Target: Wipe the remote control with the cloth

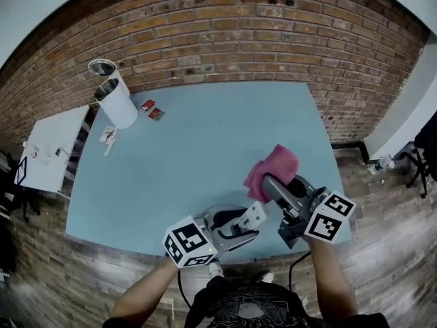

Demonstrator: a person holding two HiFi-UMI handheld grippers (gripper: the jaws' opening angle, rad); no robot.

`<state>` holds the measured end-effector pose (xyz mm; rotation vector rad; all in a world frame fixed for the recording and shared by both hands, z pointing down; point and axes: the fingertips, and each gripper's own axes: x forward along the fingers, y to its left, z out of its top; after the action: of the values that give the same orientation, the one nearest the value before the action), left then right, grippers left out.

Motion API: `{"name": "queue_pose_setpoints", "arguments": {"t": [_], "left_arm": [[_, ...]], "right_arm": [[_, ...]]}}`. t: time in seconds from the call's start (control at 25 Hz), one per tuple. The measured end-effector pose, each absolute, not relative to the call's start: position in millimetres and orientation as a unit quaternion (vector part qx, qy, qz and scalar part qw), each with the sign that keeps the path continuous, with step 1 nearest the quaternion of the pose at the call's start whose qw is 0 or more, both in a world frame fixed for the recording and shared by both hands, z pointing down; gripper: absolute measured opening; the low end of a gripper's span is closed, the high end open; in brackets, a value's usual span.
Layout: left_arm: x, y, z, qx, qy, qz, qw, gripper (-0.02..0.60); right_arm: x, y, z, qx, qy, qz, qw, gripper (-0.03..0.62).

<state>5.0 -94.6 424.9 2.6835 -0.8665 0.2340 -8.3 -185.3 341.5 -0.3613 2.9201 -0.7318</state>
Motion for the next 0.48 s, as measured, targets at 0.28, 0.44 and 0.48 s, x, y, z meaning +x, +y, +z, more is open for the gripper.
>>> {"name": "queue_pose_setpoints", "arguments": {"t": [0.28,0.44,0.48], "left_arm": [[5.8,-87.1,420.7,0.93,-0.326,0.077,0.148,0.244],[8.6,-85.1,415.4,0.928,-0.336,0.077,0.14,0.244],[10.0,-84.2,413.9,0.929,-0.336,0.077,0.137,0.244]], "right_arm": [[-20.2,-165.7,358.8,-0.039,0.953,-0.298,0.045,0.061],[-24.0,-154.2,362.4,-0.002,0.949,-0.312,0.035,0.061],[-24.2,-152.6,362.3,0.004,0.948,-0.317,0.037,0.061]]}}
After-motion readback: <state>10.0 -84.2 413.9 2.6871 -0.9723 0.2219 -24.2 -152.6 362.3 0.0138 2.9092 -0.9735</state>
